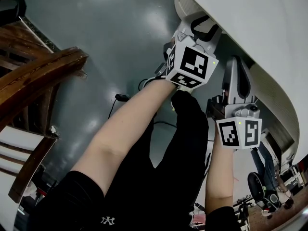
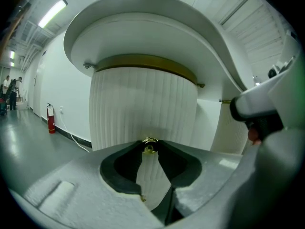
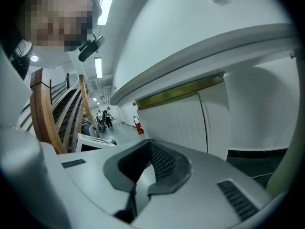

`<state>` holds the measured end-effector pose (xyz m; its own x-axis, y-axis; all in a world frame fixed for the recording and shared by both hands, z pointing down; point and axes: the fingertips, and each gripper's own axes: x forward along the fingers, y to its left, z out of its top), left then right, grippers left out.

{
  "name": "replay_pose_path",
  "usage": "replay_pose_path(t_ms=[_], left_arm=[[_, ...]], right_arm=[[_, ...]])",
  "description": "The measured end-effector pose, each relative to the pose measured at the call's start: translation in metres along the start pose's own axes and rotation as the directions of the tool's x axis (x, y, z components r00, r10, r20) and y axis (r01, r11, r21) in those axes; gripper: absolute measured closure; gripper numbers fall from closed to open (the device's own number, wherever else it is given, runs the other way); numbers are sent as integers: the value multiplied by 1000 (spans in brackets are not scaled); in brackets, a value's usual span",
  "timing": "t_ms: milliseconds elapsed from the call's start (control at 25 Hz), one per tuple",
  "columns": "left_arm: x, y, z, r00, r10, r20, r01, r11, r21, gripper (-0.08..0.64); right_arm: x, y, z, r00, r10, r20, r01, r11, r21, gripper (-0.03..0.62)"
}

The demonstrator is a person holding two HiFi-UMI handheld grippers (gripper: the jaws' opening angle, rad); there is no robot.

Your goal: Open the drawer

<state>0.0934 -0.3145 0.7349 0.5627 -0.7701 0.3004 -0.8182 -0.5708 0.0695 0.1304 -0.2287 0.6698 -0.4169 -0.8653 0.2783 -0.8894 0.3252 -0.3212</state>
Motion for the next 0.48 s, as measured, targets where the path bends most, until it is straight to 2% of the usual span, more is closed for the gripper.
replay_pose_path(t_ms=[480], left_arm=[[-7, -3, -5, 1000, 2, -20, -2, 1000, -22, 454]], right_arm=[[-16, 6, -3, 1000, -11, -11, 11, 1000, 16, 577]])
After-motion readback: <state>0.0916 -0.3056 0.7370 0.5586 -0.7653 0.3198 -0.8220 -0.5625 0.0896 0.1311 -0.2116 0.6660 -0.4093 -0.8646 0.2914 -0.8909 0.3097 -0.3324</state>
